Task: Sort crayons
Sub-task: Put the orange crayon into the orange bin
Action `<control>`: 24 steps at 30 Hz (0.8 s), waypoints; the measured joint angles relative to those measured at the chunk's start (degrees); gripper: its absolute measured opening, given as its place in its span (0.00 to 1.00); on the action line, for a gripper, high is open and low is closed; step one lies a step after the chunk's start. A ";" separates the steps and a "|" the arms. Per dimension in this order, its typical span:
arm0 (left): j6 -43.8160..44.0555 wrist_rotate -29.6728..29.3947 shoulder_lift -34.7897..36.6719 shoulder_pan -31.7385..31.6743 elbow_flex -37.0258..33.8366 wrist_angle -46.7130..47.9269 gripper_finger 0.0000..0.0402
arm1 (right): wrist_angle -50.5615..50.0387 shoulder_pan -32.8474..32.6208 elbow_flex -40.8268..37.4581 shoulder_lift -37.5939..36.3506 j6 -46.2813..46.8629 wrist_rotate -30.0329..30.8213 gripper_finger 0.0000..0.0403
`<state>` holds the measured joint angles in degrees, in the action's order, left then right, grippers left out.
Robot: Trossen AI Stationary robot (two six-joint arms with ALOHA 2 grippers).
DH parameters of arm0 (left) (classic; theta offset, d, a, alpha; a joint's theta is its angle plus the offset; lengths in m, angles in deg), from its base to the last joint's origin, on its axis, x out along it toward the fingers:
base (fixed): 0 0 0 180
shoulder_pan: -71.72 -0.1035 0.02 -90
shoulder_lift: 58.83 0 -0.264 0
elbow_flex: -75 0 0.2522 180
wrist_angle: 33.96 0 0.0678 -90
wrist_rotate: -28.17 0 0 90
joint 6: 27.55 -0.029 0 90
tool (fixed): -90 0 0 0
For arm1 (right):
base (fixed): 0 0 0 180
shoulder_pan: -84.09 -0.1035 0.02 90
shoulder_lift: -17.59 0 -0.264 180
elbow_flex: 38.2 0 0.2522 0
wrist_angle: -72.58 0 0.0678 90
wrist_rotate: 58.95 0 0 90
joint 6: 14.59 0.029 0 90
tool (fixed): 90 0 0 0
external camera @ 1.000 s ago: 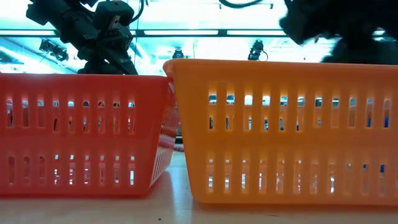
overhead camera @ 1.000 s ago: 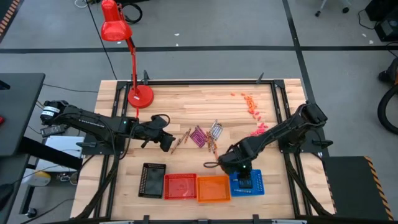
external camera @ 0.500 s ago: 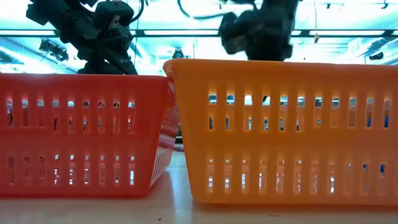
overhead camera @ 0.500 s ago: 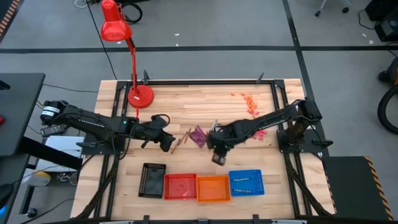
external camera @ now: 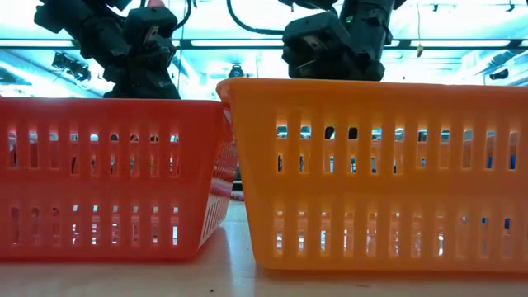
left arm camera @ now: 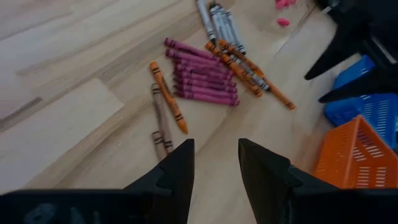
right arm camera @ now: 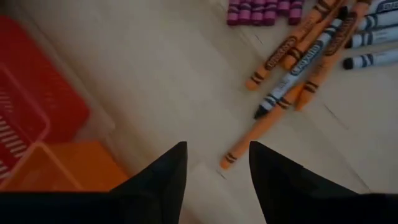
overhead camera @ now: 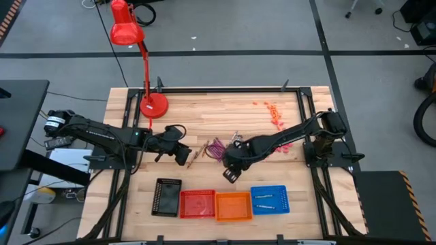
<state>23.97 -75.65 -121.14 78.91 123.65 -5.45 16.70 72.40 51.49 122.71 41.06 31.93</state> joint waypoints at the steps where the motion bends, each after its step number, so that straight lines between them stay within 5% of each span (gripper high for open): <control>1: -0.12 -0.02 0.00 -0.09 -0.02 0.00 0.34 | -0.46 -0.36 0.06 0.43 0.21 0.92 0.44; 12: -0.27 -0.07 0.00 -0.90 -0.02 0.60 0.34 | -0.88 -1.33 -0.64 1.28 1.32 10.90 0.44; 24: -0.23 -0.07 -0.02 -0.86 -0.02 0.50 0.34 | 0.23 -3.16 -1.01 7.81 2.22 6.49 0.44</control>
<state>23.74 -75.72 -121.16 78.05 123.63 -4.95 16.92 69.24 50.48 130.52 43.29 38.42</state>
